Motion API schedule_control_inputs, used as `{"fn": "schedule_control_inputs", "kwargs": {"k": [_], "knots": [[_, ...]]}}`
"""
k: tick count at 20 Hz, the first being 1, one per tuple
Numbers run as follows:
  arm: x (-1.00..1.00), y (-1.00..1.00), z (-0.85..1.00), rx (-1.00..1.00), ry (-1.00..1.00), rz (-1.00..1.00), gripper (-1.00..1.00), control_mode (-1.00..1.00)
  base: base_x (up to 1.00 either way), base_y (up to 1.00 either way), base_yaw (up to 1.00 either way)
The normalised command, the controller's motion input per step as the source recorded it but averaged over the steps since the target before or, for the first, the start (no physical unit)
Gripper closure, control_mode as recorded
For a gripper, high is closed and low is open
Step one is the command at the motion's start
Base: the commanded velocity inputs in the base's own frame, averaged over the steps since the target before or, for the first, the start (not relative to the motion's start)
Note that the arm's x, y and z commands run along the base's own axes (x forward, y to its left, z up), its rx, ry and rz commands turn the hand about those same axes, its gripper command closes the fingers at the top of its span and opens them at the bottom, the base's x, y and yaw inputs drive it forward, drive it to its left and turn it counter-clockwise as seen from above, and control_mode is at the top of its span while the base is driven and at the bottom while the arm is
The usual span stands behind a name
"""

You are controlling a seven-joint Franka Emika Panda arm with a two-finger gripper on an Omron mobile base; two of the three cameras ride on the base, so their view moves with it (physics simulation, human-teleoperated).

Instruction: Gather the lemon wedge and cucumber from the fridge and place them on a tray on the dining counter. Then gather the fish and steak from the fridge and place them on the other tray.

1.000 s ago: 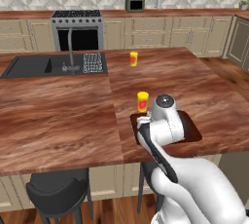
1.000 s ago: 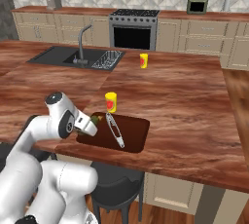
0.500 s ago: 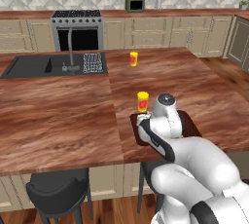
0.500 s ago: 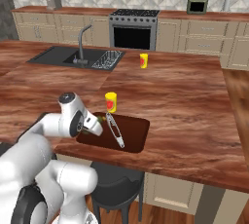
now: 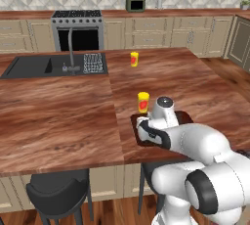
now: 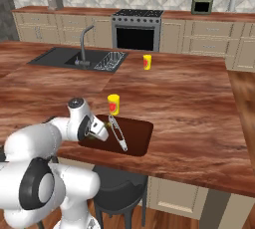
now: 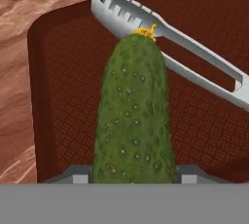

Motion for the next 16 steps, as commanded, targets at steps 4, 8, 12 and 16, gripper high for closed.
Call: {"fn": "schedule_control_inputs", "kwargs": {"k": [4,8,12,16], "knots": [[0.25,0.0,-0.43,0.0,0.03,0.0,1.0,-1.0,0.0,0.0,0.0],[0.22,0.0,-0.42,0.01,0.02,0.0,1.0,-1.0,0.0,0.0,0.0],[0.13,0.0,-0.35,0.02,0.01,0.0,-1.0,-1.0,0.0,0.0,0.0],[-0.03,0.0,-0.03,0.06,0.0,0.0,-1.0,-1.0,0.0,0.0,0.0]]}}
